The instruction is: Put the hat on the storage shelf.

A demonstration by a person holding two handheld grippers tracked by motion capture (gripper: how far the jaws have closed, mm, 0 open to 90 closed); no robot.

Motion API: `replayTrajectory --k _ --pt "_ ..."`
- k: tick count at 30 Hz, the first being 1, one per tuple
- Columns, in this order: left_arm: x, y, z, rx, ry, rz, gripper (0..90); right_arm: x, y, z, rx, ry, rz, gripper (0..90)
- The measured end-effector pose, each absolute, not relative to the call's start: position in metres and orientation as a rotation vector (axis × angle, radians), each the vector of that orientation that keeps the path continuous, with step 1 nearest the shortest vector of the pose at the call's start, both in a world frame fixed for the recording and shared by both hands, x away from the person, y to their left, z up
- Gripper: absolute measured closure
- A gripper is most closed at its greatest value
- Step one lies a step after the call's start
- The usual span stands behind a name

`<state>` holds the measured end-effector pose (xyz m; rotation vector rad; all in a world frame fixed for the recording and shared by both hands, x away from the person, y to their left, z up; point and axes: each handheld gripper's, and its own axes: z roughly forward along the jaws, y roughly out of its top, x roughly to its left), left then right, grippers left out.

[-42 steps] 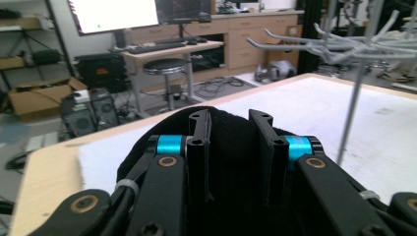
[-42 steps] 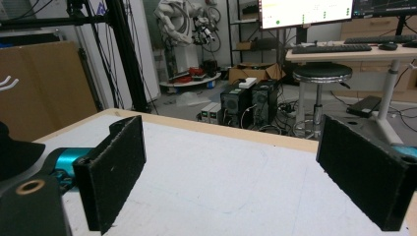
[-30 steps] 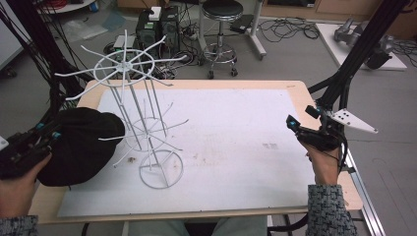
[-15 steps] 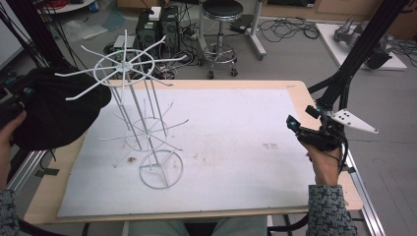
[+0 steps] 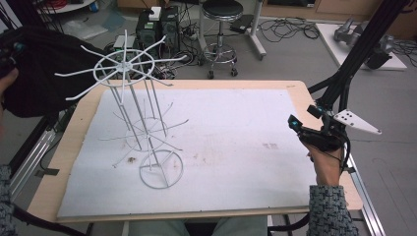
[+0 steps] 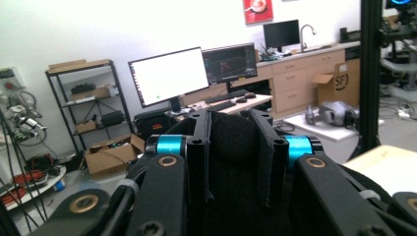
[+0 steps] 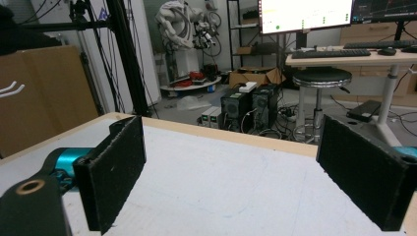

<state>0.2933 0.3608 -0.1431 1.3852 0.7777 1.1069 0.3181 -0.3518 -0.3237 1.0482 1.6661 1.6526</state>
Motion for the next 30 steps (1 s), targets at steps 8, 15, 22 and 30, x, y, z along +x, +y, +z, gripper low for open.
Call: replayTrajectory --k 8,15,22,30 --pt "0.311 0.361 -0.118 1.334 0.791 1.102 71.2 0.316 -0.353 -0.322 1.043 1.661 1.656 10.6" --pt "0.324 0.358 -0.098 1.291 0.789 1.076 71.2 0.317 -0.354 -0.324 1.053 1.666 1.657 10.6" --pt "0.333 0.35 -0.076 1.245 0.771 1.049 71.2 0.316 -0.354 -0.324 1.043 1.671 1.661 10.6" --pt "0.337 0.333 -0.057 1.216 0.738 0.996 71.2 0.316 -0.352 -0.325 1.041 1.684 1.659 10.6"
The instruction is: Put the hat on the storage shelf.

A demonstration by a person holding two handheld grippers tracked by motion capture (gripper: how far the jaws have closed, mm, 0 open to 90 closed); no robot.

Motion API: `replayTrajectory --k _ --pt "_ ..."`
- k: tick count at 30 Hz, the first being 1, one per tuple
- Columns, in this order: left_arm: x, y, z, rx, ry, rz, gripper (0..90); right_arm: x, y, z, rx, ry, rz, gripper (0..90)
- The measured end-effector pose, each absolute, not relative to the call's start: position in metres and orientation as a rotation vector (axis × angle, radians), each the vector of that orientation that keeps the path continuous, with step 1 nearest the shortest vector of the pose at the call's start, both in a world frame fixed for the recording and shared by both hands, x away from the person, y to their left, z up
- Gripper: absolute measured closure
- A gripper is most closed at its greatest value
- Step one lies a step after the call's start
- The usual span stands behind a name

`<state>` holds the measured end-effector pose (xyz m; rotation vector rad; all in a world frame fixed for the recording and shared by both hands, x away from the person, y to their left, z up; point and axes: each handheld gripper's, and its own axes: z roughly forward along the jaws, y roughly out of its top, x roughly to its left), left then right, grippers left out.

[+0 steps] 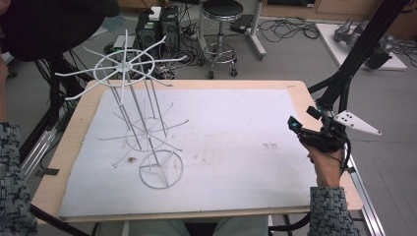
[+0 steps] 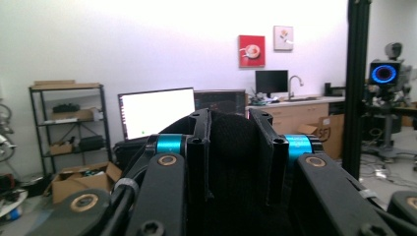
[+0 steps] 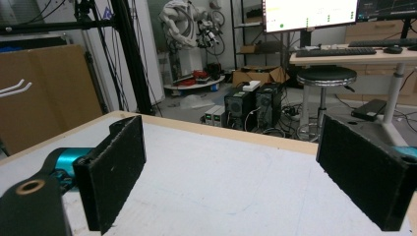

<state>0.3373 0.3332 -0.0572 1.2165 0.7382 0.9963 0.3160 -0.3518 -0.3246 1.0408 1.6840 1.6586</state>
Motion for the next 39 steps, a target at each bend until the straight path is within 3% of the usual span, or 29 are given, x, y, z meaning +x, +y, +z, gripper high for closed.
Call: replayTrajectory --k 16,39 --pt "0.335 0.305 -0.05 1.231 0.65 0.903 71.1 0.318 -0.348 -0.327 1.046 1.698 1.649 10.6" --pt "0.323 0.29 -0.036 1.227 0.55 0.902 71.1 0.32 -0.343 -0.329 1.045 1.72 1.643 10.6"
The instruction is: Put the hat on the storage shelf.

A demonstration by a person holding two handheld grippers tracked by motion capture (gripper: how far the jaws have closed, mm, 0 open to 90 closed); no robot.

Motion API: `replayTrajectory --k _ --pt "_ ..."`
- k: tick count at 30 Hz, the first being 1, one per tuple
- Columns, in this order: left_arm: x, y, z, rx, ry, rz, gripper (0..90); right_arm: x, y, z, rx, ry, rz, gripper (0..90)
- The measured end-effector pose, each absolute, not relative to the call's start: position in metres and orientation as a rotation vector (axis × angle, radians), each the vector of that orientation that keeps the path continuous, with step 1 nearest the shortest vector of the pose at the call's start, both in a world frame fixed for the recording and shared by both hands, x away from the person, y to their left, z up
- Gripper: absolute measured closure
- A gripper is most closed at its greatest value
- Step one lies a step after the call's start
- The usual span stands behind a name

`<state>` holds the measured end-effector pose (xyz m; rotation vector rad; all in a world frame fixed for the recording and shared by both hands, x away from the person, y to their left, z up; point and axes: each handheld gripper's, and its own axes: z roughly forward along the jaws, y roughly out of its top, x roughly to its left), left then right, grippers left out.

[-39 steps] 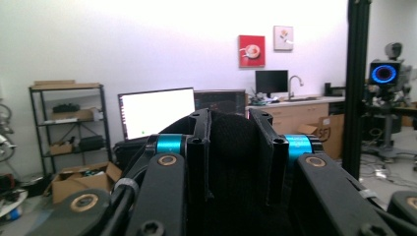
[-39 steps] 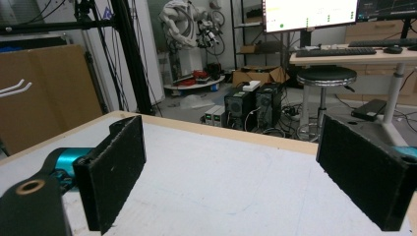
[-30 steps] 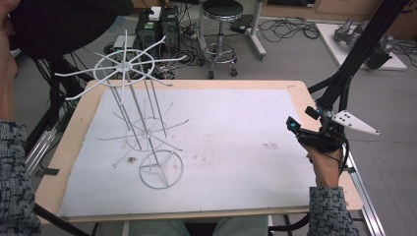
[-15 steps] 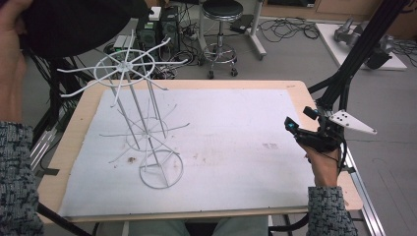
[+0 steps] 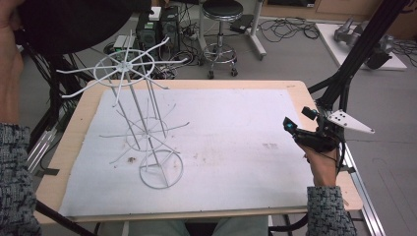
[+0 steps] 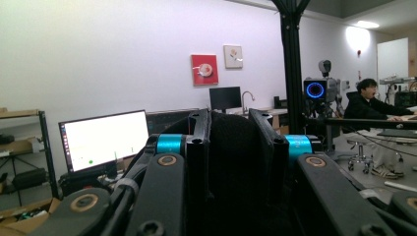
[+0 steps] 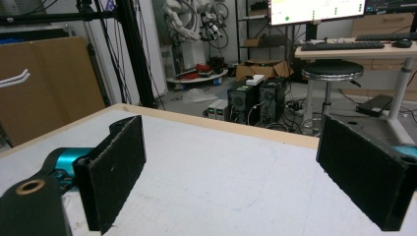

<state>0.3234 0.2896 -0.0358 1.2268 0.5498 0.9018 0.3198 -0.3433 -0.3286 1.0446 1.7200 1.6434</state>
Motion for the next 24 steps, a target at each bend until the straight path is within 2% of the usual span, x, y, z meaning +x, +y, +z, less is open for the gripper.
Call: replayTrajectory --k 14,24 --pt "0.34 0.279 -0.054 1.352 0.56 0.843 70.9 0.32 -0.344 -0.329 1.043 1.709 1.652 10.6" --pt "0.343 0.294 -0.071 1.382 0.613 0.786 70.7 0.321 -0.343 -0.329 1.039 1.72 1.646 10.6"
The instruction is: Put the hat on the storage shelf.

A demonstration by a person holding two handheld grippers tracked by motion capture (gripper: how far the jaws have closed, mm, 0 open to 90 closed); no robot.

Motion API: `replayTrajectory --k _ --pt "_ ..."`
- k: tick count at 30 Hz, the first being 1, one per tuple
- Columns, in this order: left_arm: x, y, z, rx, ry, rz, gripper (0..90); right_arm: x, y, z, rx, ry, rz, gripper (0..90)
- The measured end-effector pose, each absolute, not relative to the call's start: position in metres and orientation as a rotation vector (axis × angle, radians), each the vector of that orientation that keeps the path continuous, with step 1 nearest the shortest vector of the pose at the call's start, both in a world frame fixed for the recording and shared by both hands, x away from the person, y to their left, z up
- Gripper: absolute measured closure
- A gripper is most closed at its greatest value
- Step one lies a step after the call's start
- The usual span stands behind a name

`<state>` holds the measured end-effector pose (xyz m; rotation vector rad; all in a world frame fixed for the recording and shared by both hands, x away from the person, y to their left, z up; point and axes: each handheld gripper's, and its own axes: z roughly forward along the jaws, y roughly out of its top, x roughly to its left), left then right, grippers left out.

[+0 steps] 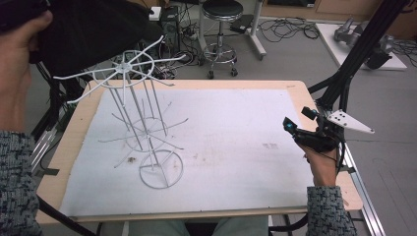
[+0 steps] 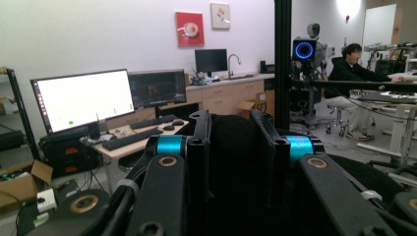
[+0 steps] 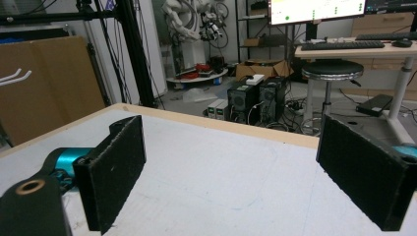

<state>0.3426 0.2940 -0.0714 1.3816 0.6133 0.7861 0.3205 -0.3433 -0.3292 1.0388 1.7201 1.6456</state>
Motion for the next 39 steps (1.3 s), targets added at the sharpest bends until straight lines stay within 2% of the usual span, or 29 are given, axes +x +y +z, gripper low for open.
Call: replayTrajectory --k 25,39 --pt "0.347 0.322 -0.109 1.398 0.668 0.717 69.3 0.322 -0.342 -0.331 1.047 1.728 1.634 10.6" --pt "0.354 0.327 -0.125 1.45 0.698 0.681 63.0 0.322 -0.342 -0.331 1.048 1.72 1.65 10.6"
